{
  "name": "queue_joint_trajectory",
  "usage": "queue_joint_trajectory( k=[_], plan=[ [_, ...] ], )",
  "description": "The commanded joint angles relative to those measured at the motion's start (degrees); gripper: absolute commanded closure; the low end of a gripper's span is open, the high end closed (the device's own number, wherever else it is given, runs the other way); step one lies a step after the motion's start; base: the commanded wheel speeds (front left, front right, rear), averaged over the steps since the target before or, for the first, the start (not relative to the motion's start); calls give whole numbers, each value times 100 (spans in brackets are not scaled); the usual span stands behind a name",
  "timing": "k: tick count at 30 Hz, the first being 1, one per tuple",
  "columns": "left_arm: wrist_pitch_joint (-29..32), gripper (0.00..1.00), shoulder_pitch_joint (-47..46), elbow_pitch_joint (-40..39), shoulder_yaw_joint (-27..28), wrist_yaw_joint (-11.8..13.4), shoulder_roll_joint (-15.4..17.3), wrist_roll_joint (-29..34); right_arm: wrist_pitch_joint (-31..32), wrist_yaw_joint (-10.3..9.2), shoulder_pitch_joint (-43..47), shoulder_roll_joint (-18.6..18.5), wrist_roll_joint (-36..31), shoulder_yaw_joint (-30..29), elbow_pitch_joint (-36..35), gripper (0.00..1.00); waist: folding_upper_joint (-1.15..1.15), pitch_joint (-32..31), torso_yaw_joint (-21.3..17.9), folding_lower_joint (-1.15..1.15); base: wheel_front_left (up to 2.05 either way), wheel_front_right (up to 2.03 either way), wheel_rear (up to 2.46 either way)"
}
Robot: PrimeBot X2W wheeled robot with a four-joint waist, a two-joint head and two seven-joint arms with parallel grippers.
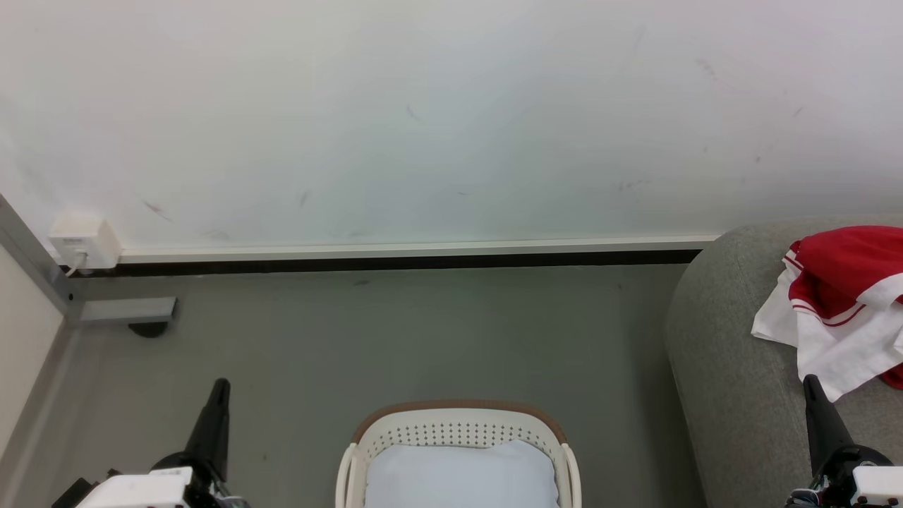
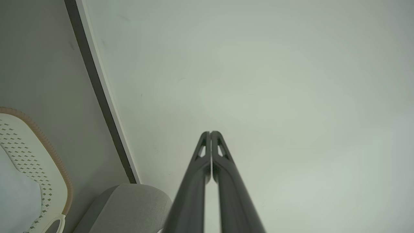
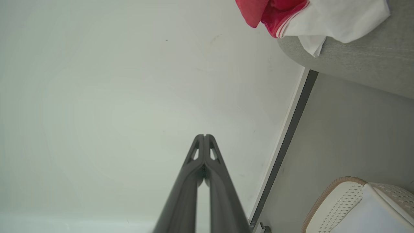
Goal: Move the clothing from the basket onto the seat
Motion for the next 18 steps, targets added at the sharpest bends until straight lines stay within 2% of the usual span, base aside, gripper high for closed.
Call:
queue_joint_trajectory(
  k=[1, 18],
  plan=[
    [20, 100, -49, -16, 10, -21, 11, -76, 29, -12, -72, 4, -20, -21, 15, 100, 0, 0, 0, 0, 0, 0, 0],
    [20, 100, -49, -17, 10, -21, 11, -76, 31, -12, -73, 13, -33, -34, 16, 100, 0, 0, 0, 0, 0, 0, 0]
  ],
)
